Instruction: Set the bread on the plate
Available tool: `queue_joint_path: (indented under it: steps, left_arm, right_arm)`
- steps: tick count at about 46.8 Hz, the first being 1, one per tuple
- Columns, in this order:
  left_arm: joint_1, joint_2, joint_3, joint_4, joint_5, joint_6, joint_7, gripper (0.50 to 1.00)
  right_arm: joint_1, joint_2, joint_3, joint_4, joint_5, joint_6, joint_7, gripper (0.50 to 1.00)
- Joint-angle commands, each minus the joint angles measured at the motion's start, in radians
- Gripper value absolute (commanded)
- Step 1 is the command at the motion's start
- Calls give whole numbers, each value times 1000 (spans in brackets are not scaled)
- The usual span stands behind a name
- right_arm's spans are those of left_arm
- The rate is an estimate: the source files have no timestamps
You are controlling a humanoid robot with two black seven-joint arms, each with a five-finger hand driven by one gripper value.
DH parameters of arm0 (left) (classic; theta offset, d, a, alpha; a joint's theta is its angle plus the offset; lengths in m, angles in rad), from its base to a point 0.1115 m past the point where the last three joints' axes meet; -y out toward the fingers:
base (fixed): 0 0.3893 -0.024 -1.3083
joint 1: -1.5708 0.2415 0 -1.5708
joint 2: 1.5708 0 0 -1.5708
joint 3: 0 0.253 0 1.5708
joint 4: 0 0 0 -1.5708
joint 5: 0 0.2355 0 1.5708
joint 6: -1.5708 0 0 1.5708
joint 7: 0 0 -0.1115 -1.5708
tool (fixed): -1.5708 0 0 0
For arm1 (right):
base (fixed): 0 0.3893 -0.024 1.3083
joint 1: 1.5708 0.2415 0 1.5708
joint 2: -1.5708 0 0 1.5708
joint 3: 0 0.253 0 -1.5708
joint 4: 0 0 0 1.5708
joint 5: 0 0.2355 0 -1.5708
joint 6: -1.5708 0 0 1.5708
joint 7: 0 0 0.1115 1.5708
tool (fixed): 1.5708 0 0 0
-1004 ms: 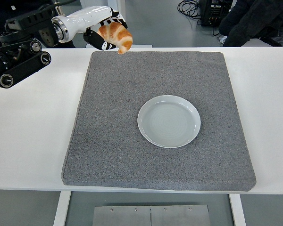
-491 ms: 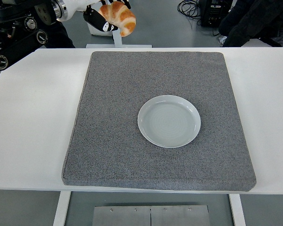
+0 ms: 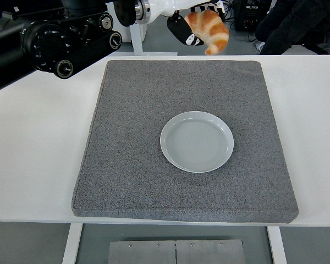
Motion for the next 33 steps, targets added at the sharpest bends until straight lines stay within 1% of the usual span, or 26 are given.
queue_joint_path:
  steps: [1,6,16,22,29,33]
  left_arm:
    - [-12,-54,48,17,-14,-2,-13,500]
    - [-12,-110,79,33,-16,0,-35,500]
    - [-11,-110,84,51,-16,-2,-41,500]
    - [-15,-110,121,53,-17,-5,-41,500]
    - [-9,-110,141,48,-16,-6,-69,500]
    - [-3,-110,147,39,-16,-6,-72,500]
  right_arm:
    - [0,0,0,0,0,0,1,1000]
    - [0,0,0,0,0,0,-1,1000]
    - [0,0,0,0,0,-2,1,1000]
    - [0,0,0,0,0,0,-1,1000]
    - [0,0,0,0,0,0,-1,1000]
    - [0,0,0,0,0,-2,-1,1000]
